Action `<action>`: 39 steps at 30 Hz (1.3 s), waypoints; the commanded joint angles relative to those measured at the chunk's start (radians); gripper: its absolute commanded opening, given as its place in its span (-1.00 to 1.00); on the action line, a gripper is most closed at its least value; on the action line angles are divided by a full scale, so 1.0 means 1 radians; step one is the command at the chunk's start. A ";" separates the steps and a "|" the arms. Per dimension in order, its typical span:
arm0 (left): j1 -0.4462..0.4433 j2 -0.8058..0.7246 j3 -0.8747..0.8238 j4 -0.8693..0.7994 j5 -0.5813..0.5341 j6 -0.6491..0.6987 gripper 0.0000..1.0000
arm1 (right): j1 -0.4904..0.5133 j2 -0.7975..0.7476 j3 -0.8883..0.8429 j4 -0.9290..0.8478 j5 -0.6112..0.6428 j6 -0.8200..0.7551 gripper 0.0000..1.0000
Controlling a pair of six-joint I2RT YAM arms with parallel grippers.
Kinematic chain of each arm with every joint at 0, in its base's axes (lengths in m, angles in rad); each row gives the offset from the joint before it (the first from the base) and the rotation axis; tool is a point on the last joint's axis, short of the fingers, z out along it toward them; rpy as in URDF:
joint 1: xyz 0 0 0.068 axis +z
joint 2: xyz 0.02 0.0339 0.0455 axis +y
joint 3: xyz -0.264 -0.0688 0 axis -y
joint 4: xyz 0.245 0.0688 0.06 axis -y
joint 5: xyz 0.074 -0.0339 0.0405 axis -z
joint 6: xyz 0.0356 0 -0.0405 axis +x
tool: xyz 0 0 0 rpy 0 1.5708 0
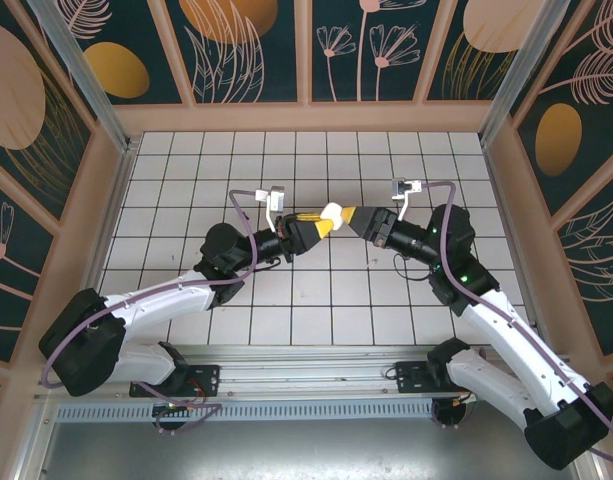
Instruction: Insert the wireless bluetooth earbuds into the charging case
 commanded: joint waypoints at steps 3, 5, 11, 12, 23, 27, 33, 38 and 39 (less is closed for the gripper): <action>0.000 -0.014 0.019 0.065 0.020 -0.028 -1.00 | -0.001 -0.007 -0.020 0.111 -0.071 0.028 -0.01; 0.001 -0.014 0.019 0.066 0.020 -0.033 -1.00 | -0.002 -0.006 -0.025 0.118 -0.077 0.029 -0.04; 0.001 -0.006 0.021 0.077 0.028 -0.046 -1.00 | -0.001 0.007 -0.035 0.158 -0.104 0.055 -0.18; 0.001 -0.004 0.022 0.083 0.030 -0.053 -1.00 | 0.001 0.012 -0.031 0.162 -0.110 0.056 -0.18; 0.001 0.035 0.043 0.094 0.065 -0.111 -1.00 | 0.016 0.078 -0.034 0.200 -0.142 0.032 -0.42; 0.001 0.027 0.045 0.023 0.067 -0.086 -0.95 | 0.017 0.071 -0.019 0.157 -0.125 -0.028 -0.60; 0.001 -0.037 0.071 -0.202 0.044 0.033 -0.87 | 0.016 0.064 0.023 0.014 -0.111 -0.147 -0.80; 0.004 -0.088 0.102 -0.382 -0.001 0.129 -0.59 | 0.016 0.059 0.028 -0.003 -0.116 -0.213 -0.86; 0.002 -0.097 0.105 -0.407 -0.009 0.142 -0.51 | 0.016 0.061 0.036 -0.015 -0.116 -0.234 -0.86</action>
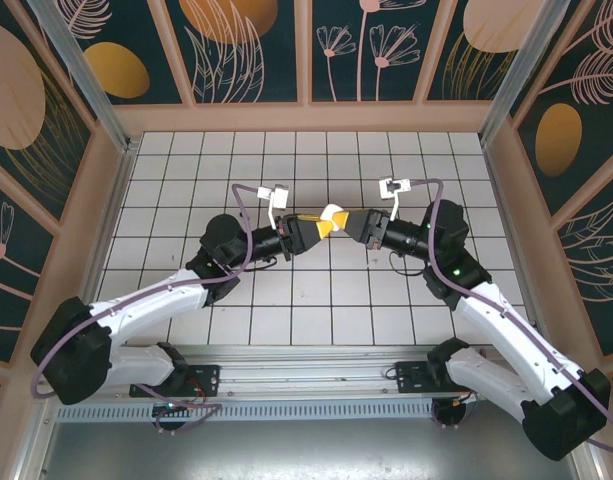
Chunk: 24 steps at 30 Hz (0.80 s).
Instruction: Insert the wireless bluetooth earbuds into the charging case
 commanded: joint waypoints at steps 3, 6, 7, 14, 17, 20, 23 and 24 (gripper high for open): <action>-0.001 -0.055 0.058 -0.205 -0.066 0.141 -0.15 | 0.006 0.021 0.085 -0.168 -0.003 -0.179 -0.87; 0.010 -0.087 0.099 -0.376 -0.122 0.214 0.15 | 0.001 0.052 0.160 -0.292 -0.001 -0.290 -0.88; 0.016 -0.101 0.115 -0.460 -0.144 0.245 0.24 | -0.002 0.067 0.188 -0.336 -0.003 -0.325 -0.88; 0.037 -0.176 0.232 -0.894 -0.232 0.511 0.41 | -0.007 0.141 0.285 -0.469 -0.025 -0.492 -0.92; 0.037 -0.226 0.206 -0.903 -0.226 0.665 0.41 | -0.007 0.171 0.289 -0.465 -0.042 -0.568 -0.94; 0.037 -0.268 0.179 -0.876 -0.203 0.780 0.41 | -0.005 0.195 0.299 -0.461 -0.049 -0.631 -0.94; 0.037 -0.298 0.153 -0.842 -0.121 0.908 0.39 | -0.001 0.194 0.287 -0.430 -0.049 -0.686 -0.91; 0.037 -0.307 0.139 -0.820 -0.134 0.915 0.39 | 0.002 0.190 0.278 -0.412 -0.052 -0.708 -0.91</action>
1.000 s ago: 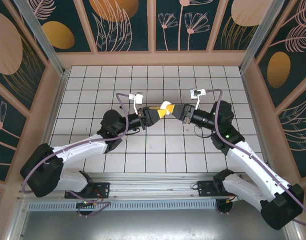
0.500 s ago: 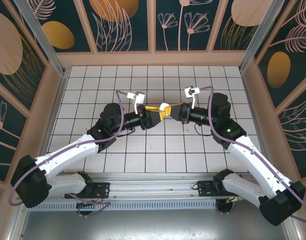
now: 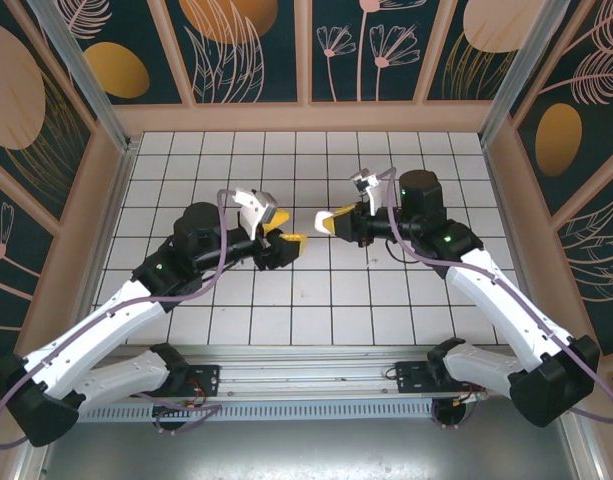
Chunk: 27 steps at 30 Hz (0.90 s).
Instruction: Insert the wireless bluetooth earbuds into the charging case
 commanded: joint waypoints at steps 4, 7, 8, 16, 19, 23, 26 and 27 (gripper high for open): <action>0.002 -0.021 -0.050 0.046 0.029 0.157 0.39 | 0.017 -0.055 -0.045 0.124 -0.046 -0.164 -0.88; 0.006 0.019 -0.045 0.082 0.087 0.074 0.39 | 0.018 -0.088 -0.097 0.194 -0.080 -0.181 -0.87; 0.008 0.029 -0.053 0.108 0.109 0.043 0.38 | 0.018 -0.094 -0.110 0.210 -0.092 -0.182 -0.87; 0.064 0.108 -0.131 0.382 0.369 -0.186 0.03 | 0.018 -0.140 -0.144 0.226 -0.153 -0.202 -0.85; 0.068 0.138 -0.143 0.441 0.413 -0.231 -0.01 | 0.018 -0.151 -0.145 0.227 -0.179 -0.202 -0.85; 0.071 0.161 -0.158 0.550 0.451 -0.292 -0.07 | 0.018 -0.152 -0.141 0.212 -0.195 -0.202 -0.85; 0.071 0.181 -0.159 0.587 0.468 -0.317 -0.20 | 0.018 -0.153 -0.143 0.210 -0.200 -0.199 -0.85; 0.071 0.188 -0.161 0.606 0.476 -0.327 -0.22 | 0.018 -0.154 -0.144 0.209 -0.202 -0.198 -0.85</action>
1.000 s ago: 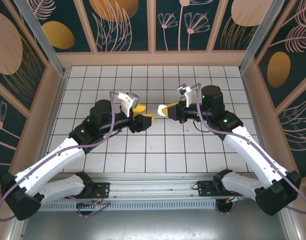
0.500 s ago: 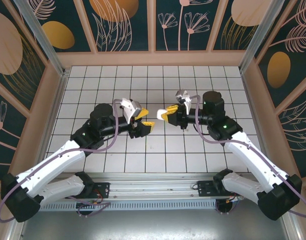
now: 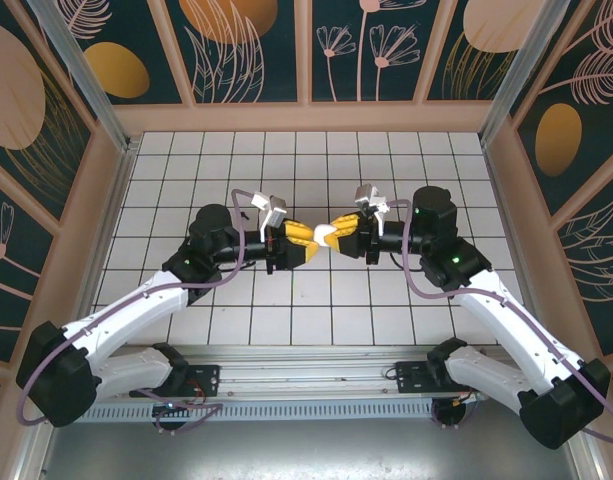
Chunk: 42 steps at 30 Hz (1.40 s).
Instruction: Insert the wireless bluetooth earbuds into the charging case
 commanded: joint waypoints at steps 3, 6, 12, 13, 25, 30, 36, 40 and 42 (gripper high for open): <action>0.005 0.036 -0.014 0.171 0.073 -0.090 -0.24 | 0.005 -0.019 -0.008 0.027 -0.042 -0.026 -0.85; 0.004 0.058 -0.010 0.204 0.085 -0.113 -0.30 | 0.005 -0.017 -0.008 0.031 -0.045 -0.020 -0.85; 0.005 0.077 -0.002 0.227 0.093 -0.122 -0.40 | 0.021 -0.019 -0.008 0.040 -0.050 -0.011 -0.85; 0.004 0.078 -0.002 0.229 0.092 -0.122 -0.42 | 0.023 -0.019 -0.008 0.040 -0.051 -0.011 -0.85; 0.004 0.066 -0.009 0.206 0.051 -0.147 -1.00 | 0.028 -0.019 -0.020 0.083 -0.057 0.035 -0.70; 0.004 0.009 -0.026 0.131 -0.026 -0.088 -1.00 | 0.030 -0.021 -0.019 0.069 0.046 0.044 -0.21; 0.003 -0.025 -0.029 0.021 -0.049 0.001 -1.00 | 0.029 0.011 -0.016 0.025 0.182 0.056 -0.18; 0.004 -0.039 -0.038 0.014 -0.032 0.016 -1.00 | 0.029 0.027 -0.022 0.038 0.175 0.093 -0.17; 0.005 -0.047 -0.040 0.008 -0.027 0.027 -1.00 | 0.030 0.027 -0.027 0.052 0.176 0.111 -0.17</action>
